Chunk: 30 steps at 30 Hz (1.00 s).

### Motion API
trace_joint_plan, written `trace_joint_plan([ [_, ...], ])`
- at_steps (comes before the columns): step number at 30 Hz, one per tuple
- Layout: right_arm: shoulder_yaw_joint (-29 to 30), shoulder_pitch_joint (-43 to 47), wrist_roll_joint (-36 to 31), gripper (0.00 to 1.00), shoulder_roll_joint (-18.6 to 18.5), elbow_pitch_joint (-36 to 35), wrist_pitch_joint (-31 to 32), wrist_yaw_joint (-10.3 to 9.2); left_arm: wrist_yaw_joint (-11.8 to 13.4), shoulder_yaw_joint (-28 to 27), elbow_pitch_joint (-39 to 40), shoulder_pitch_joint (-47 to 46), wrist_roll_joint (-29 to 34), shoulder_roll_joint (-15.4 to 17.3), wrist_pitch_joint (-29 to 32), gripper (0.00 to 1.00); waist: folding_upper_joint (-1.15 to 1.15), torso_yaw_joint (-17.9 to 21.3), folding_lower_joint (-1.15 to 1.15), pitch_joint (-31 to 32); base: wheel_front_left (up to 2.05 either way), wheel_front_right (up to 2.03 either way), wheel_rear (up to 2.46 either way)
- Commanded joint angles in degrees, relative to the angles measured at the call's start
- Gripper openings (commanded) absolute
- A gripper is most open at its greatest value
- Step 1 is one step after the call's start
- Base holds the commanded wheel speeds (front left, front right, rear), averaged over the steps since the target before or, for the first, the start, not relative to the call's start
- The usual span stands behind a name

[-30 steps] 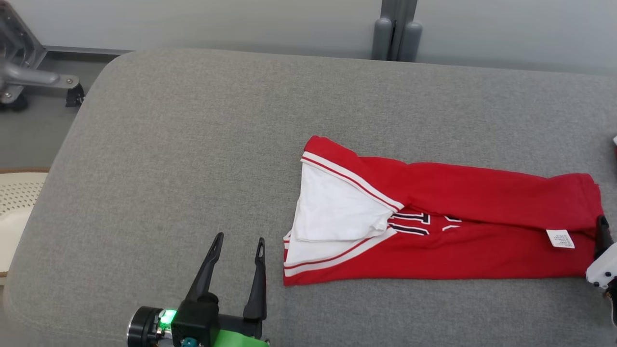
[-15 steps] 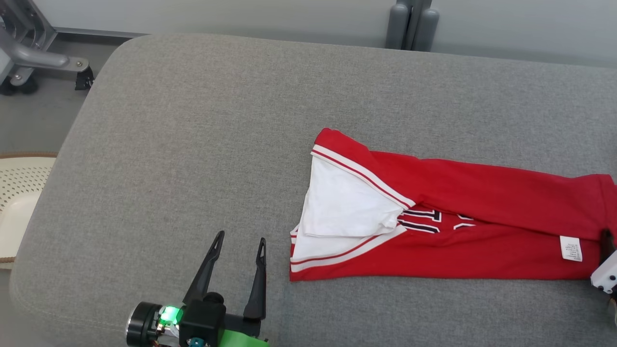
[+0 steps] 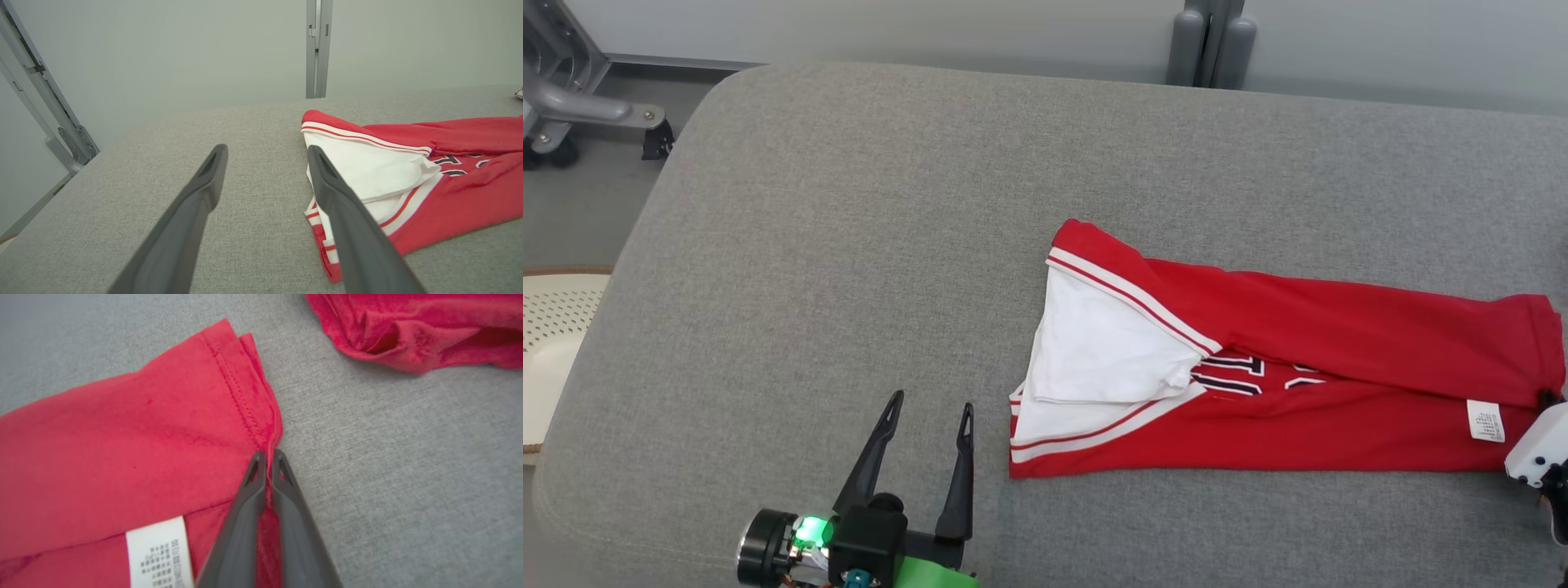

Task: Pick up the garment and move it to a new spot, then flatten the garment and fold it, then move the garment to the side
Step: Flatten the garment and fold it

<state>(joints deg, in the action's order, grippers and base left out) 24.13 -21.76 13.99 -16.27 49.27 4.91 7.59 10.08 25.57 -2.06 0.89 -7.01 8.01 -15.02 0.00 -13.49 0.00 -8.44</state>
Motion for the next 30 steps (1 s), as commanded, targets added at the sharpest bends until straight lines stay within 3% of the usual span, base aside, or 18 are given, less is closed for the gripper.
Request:
trace_joint_plan([
  [1,-0.2,0.6,-0.7,0.00,-1.4,0.3,-0.7,-0.19,-0.3,-0.4,-0.1,1.1,0.2,-0.2,-0.2,1.00,0.00,0.1,0.00,0.2,0.00,0.00,0.00],
  [7,-1.3,1.7,-3.2,0.00,-5.6,-2.1,-2.4,-0.17,-0.9,-0.6,-0.8,1.6,0.5,-0.7,-0.2,1.00,0.00,0.4,0.00,1.8,0.00,0.00,0.00],
  [12,-2.9,2.1,-3.3,0.00,-6.2,-7.6,-1.7,-0.15,-1.3,-1.1,-1.0,2.3,0.6,-0.7,-0.2,1.00,0.00,0.7,0.00,3.3,0.00,0.00,0.00],
  [23,-9.7,7.8,-2.7,0.00,2.0,-31.3,4.4,-0.14,-2.3,-1.0,-1.8,3.7,1.2,-0.9,-0.2,1.00,0.00,-0.4,0.00,6.2,0.00,0.00,0.00],
  [30,-15.4,10.4,-4.1,0.00,7.1,-41.4,8.2,-0.12,-2.8,-1.3,-2.4,3.8,1.2,-1.0,-0.2,1.00,0.00,-1.8,0.00,6.9,0.00,0.00,0.00],
])
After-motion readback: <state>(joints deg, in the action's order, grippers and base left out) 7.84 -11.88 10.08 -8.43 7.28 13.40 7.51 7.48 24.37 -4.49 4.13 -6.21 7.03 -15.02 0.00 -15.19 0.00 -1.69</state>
